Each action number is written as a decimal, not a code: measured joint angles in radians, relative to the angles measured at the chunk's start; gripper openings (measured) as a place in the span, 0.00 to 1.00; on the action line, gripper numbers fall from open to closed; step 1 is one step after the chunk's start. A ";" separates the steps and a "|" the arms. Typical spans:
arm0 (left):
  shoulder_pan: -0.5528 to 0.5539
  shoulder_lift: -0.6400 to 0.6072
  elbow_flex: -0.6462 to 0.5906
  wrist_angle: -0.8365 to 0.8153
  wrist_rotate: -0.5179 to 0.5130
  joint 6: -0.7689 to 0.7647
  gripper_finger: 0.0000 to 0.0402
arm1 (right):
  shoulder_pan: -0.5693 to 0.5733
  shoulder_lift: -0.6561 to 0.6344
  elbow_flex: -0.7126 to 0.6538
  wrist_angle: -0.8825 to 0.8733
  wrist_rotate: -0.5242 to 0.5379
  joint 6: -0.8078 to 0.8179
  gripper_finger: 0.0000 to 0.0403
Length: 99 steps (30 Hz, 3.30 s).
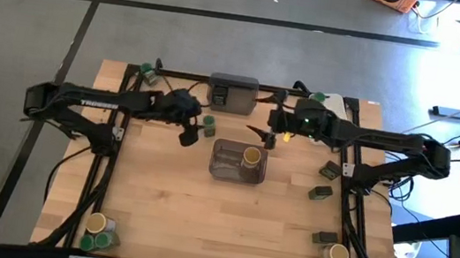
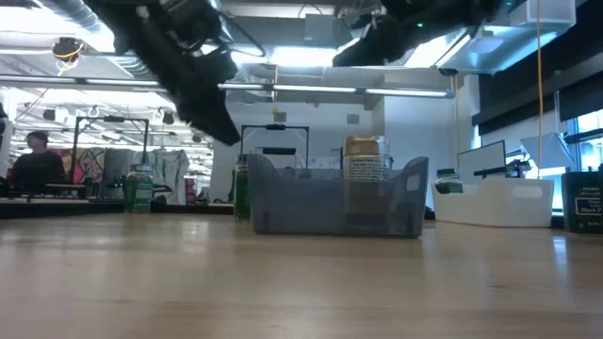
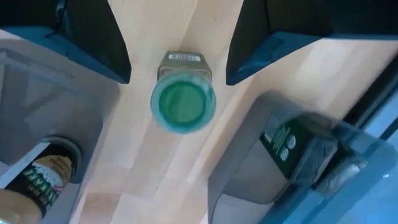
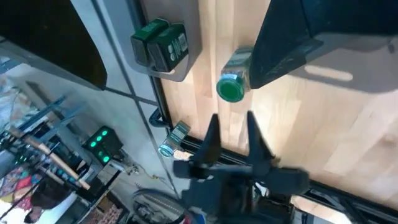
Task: Sort spices by type
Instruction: Put the green seasoning bottle into the white bin
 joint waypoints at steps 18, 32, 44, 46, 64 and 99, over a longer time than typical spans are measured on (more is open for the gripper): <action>0.003 -0.029 -0.163 0.152 -0.125 -0.024 0.65 | 0.000 0.503 0.310 0.005 -0.017 0.269 0.97; 0.003 -0.017 -0.163 0.180 -0.155 -0.021 0.65 | 0.000 0.689 0.408 0.049 -0.033 0.450 0.97; 0.002 -0.017 -0.163 0.180 -0.156 -0.016 0.65 | 0.000 0.749 0.408 0.130 -0.031 0.474 0.97; 0.002 -0.017 -0.163 0.180 -0.156 -0.016 0.65 | 0.000 0.749 0.408 0.130 -0.023 0.474 0.95; 0.002 -0.016 -0.163 0.181 -0.156 -0.016 0.65 | 0.000 0.768 0.406 0.144 -0.026 0.409 0.52; 0.000 -0.016 -0.193 0.197 -0.155 -0.024 0.65 | 0.000 0.118 0.384 -0.680 0.540 0.311 0.52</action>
